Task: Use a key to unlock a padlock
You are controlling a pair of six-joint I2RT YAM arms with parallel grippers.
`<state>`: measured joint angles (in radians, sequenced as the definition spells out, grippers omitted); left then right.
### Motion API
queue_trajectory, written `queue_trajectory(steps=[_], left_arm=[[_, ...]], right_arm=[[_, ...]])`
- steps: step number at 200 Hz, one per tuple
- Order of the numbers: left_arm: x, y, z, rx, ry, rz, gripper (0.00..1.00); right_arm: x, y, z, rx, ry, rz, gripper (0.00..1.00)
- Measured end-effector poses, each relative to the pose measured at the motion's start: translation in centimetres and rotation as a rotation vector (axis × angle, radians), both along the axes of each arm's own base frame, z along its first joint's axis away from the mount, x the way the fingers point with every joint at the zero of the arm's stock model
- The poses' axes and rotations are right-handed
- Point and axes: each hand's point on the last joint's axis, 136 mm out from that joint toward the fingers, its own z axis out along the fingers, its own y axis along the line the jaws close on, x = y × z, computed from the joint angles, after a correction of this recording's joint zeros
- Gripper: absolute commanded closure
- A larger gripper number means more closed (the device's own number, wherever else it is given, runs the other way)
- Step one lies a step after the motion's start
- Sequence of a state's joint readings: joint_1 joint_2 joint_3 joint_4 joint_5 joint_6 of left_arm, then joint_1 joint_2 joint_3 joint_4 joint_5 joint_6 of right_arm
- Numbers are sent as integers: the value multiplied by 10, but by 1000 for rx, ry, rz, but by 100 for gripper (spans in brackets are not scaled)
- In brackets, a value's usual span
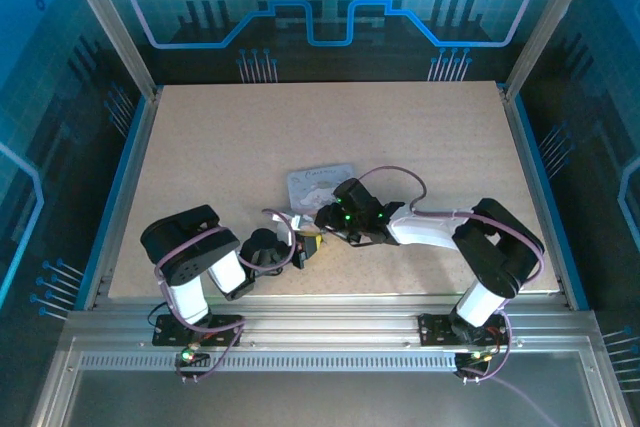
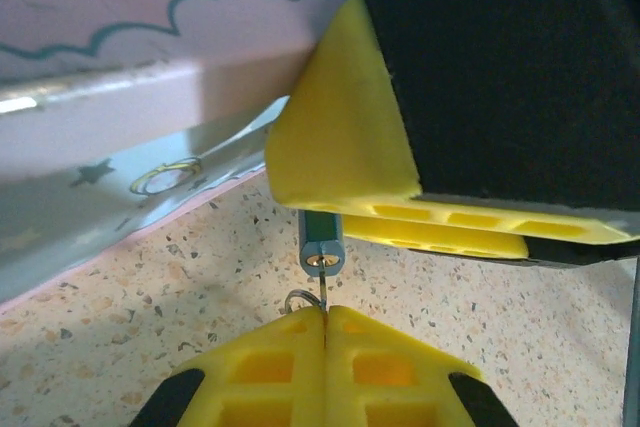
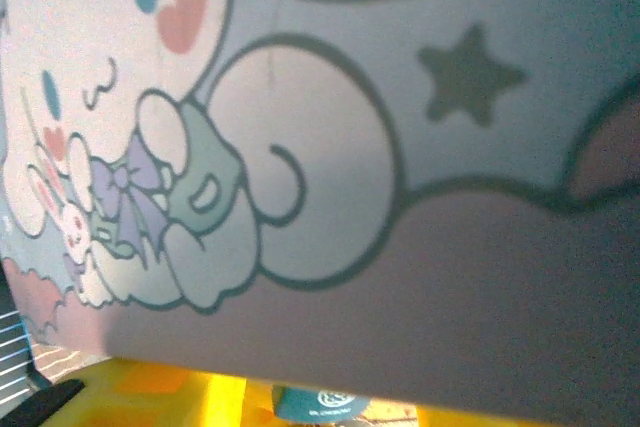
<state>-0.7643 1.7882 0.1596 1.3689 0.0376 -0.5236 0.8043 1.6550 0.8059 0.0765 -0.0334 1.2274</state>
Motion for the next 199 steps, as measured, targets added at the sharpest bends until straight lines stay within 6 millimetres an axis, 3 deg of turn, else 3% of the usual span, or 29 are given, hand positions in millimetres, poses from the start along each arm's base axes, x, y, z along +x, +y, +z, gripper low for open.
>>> queue_trajectory(steps=[42, 95, 199], left_arm=[[-1, -2, 2, -9, 2, -3, 100], [-3, -5, 6, -27, 6, -7, 100], [-5, -1, 3, -15, 7, 3, 100]], right_arm=[[2, 3, 2, 23, -2, -16, 51], [1, 6, 2, 33, 5, -33, 53], [1, 1, 0, -11, 12, -56, 96]])
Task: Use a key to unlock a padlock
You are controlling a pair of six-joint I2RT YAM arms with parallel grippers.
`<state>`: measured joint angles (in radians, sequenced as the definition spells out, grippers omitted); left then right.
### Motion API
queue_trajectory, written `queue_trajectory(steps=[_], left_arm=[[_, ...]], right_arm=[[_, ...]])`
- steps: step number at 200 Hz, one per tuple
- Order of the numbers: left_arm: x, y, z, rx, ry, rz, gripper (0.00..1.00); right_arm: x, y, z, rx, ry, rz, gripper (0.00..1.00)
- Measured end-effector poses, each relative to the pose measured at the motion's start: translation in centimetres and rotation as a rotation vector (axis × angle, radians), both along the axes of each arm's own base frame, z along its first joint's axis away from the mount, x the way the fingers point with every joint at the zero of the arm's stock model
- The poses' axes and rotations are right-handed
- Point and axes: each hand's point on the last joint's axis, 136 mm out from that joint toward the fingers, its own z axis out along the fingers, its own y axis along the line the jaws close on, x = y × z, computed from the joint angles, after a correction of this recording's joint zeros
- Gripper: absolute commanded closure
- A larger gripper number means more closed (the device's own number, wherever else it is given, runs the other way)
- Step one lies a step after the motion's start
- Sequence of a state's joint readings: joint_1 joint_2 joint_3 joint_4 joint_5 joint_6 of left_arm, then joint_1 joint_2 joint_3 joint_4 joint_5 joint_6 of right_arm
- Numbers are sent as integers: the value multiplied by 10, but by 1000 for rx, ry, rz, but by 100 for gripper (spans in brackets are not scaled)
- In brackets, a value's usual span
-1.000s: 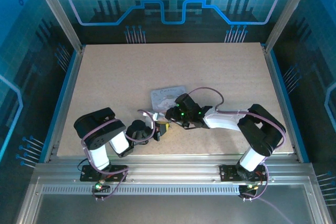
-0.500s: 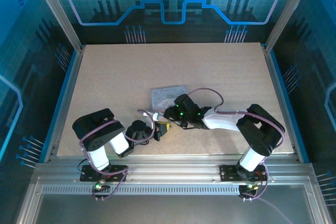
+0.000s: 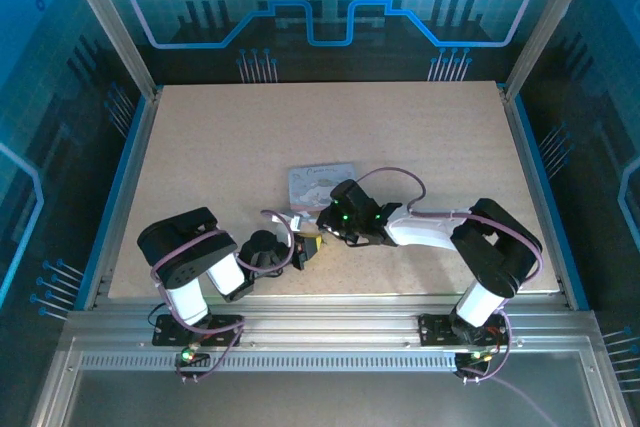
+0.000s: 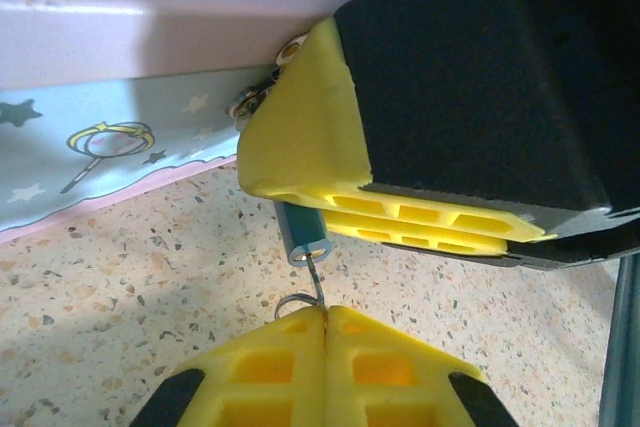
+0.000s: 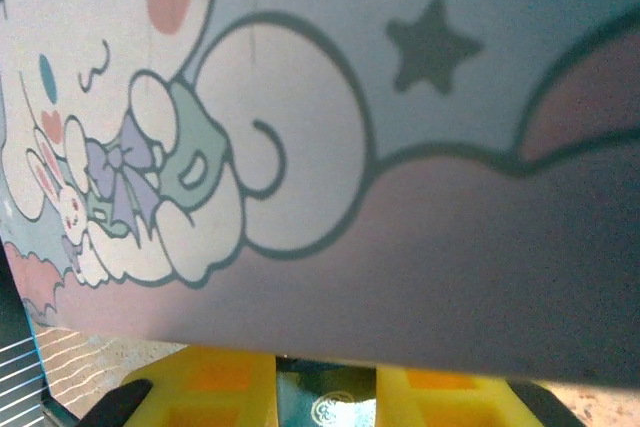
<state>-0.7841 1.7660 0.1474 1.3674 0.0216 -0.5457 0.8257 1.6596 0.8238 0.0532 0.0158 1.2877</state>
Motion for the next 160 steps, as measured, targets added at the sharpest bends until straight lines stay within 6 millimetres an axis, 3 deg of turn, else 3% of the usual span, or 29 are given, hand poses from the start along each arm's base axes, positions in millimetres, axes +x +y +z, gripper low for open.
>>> queue_trajectory(steps=[10, 73, 160], left_arm=[[-1, -1, 0, 4, -4, -5, 100], [-2, -10, -4, 199, -109, -30, 100], [1, -19, -2, 819, -393, -23, 100]], right_arm=[[-1, -1, 0, -9, 8, 1, 100], [-3, -4, -2, -87, 50, 9, 100], [-2, -13, -2, -195, 87, 4, 100]])
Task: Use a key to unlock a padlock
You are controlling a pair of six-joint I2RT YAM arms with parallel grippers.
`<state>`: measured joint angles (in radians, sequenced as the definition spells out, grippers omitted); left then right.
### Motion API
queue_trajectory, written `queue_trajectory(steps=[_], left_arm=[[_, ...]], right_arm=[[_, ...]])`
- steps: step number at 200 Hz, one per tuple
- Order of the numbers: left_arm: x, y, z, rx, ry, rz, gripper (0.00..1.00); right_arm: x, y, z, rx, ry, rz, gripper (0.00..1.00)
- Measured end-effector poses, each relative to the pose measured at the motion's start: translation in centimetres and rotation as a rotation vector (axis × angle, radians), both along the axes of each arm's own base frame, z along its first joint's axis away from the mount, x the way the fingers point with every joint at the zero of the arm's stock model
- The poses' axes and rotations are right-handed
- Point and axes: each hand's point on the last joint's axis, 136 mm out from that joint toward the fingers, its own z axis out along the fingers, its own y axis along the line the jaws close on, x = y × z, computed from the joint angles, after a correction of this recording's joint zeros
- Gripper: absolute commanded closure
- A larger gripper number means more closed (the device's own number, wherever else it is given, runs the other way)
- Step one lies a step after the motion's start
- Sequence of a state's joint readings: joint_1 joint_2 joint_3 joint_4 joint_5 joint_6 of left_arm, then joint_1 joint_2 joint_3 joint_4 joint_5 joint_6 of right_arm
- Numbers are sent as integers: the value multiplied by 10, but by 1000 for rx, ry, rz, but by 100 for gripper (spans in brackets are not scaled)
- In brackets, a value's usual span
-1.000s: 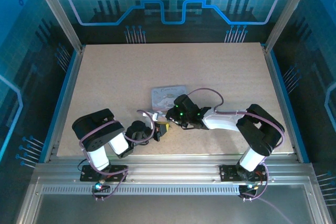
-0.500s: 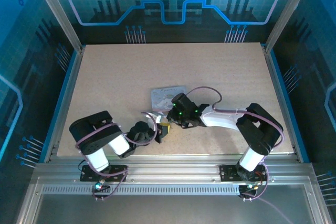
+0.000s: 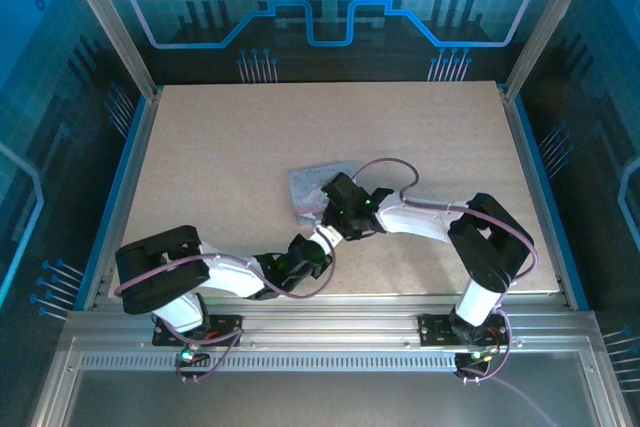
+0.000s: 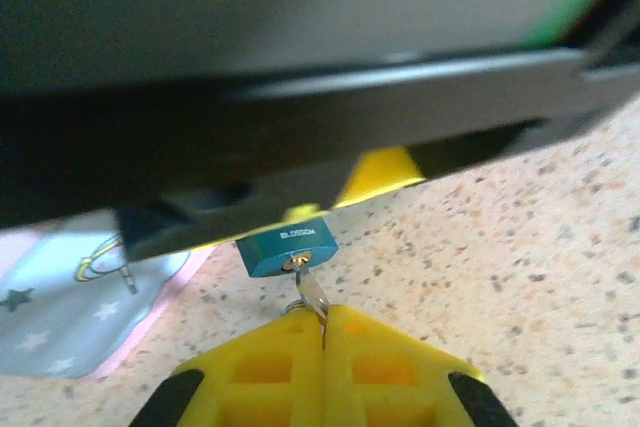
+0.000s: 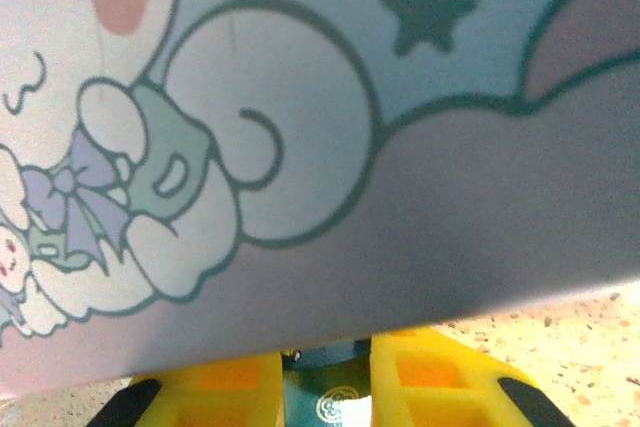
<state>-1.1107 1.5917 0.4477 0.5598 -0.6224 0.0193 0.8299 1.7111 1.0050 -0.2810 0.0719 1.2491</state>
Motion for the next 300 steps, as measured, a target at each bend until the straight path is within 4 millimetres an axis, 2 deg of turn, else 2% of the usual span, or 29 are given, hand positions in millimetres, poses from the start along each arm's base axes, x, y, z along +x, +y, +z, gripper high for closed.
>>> queue_trajectory(steps=[38, 51, 76, 95, 107, 134, 174, 222, 274, 300], left_arm=[[1, 7, -2, 92, -38, 24, 100], [0, 9, -3, 84, -35, 29, 100], [-4, 15, -2, 18, -17, 41, 100], [-5, 17, -3, -31, 3, 45, 100], [-5, 20, -6, -47, 16, 52, 100], [-6, 25, -11, -75, 39, 65, 100], [-6, 23, -10, -97, 47, 58, 100], [-6, 18, -7, -135, 55, 56, 100], [-7, 18, -10, -143, 60, 53, 100], [-8, 19, -10, -145, 60, 54, 100]], right_arm=[[1, 5, -2, 10, 5, 7, 100], [1, 6, -1, 18, 8, 11, 89], [-2, 11, 0, 35, 16, 31, 80], [-3, 12, 0, 38, 17, 47, 59], [-5, 12, 0, 34, 17, 61, 51], [-8, 13, -1, 29, 21, 73, 44], [-11, 11, 6, 25, 11, 83, 45], [-13, 9, 10, 23, 1, 81, 53], [-15, 3, 5, 1, 7, 67, 67], [-16, 2, 2, -4, 13, 65, 78]])
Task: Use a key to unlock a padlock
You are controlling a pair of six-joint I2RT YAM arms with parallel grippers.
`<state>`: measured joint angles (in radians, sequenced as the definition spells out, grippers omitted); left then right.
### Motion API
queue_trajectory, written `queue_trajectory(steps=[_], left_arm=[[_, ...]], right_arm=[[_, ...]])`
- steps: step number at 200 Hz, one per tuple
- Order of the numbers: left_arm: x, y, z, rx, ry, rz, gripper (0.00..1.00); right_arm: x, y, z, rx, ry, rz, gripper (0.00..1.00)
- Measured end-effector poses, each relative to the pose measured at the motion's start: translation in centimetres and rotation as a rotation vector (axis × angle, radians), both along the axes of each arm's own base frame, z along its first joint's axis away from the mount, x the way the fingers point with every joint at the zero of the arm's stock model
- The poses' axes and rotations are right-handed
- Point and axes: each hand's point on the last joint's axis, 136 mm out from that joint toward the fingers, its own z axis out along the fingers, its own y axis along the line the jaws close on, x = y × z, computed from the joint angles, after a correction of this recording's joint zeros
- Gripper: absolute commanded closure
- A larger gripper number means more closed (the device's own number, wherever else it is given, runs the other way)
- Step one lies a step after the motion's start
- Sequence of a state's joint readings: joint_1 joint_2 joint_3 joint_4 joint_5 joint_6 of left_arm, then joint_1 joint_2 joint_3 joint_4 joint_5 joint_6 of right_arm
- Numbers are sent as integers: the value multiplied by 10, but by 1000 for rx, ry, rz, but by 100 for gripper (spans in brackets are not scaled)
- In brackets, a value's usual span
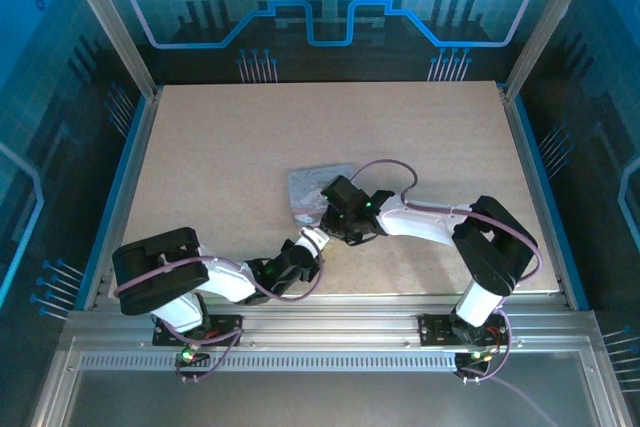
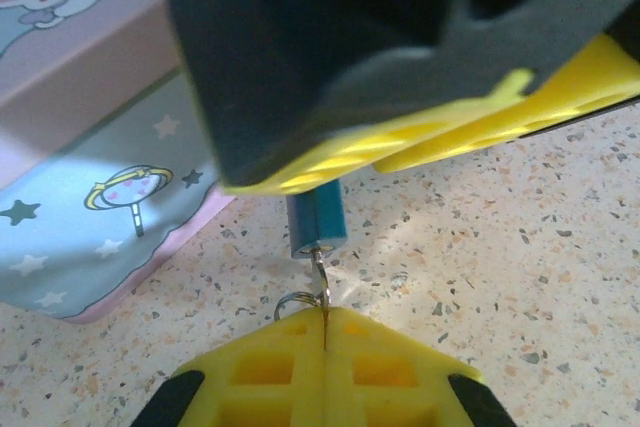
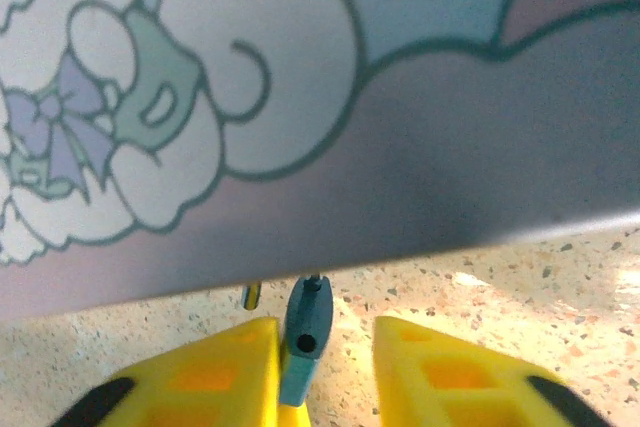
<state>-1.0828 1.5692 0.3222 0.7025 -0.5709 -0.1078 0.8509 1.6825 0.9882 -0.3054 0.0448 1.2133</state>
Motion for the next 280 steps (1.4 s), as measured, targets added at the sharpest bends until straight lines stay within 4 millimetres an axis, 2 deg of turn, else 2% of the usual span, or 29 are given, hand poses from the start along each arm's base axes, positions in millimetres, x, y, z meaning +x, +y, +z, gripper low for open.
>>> queue_trajectory(steps=[39, 58, 67, 88, 108, 126, 170, 184, 210, 236, 280], left_arm=[[0, 0, 1, -9, -6, 1, 100], [1, 1, 3, -11, -9, 4, 100], [0, 1, 2, -9, -9, 4, 100], [0, 1, 1, -3, -4, 0, 100], [-1, 1, 0, -2, -1, -5, 100], [-1, 0, 1, -5, -2, -5, 100], [-1, -2, 4, -20, -5, -9, 100], [-1, -2, 6, -26, -7, -10, 100], [-2, -5, 11, -43, -7, -20, 71], [-3, -7, 26, -96, -9, -30, 55], [-1, 1, 56, -197, -9, -19, 51]], right_arm=[[3, 2, 0, 14, -3, -14, 89], [4, 3, 0, 22, -5, -22, 90], [4, 3, 0, 27, -4, -24, 88], [3, 5, -1, 44, 6, -26, 75], [-2, 7, -3, 59, 28, -18, 72], [-3, 8, -4, 64, 34, -18, 76], [0, 9, -5, 74, 23, -21, 100], [1, 10, -5, 83, 15, -20, 100], [2, 10, -4, 99, -1, -14, 100], [2, 2, -3, 121, -11, 3, 100], [11, -19, -3, 123, 0, 50, 100]])
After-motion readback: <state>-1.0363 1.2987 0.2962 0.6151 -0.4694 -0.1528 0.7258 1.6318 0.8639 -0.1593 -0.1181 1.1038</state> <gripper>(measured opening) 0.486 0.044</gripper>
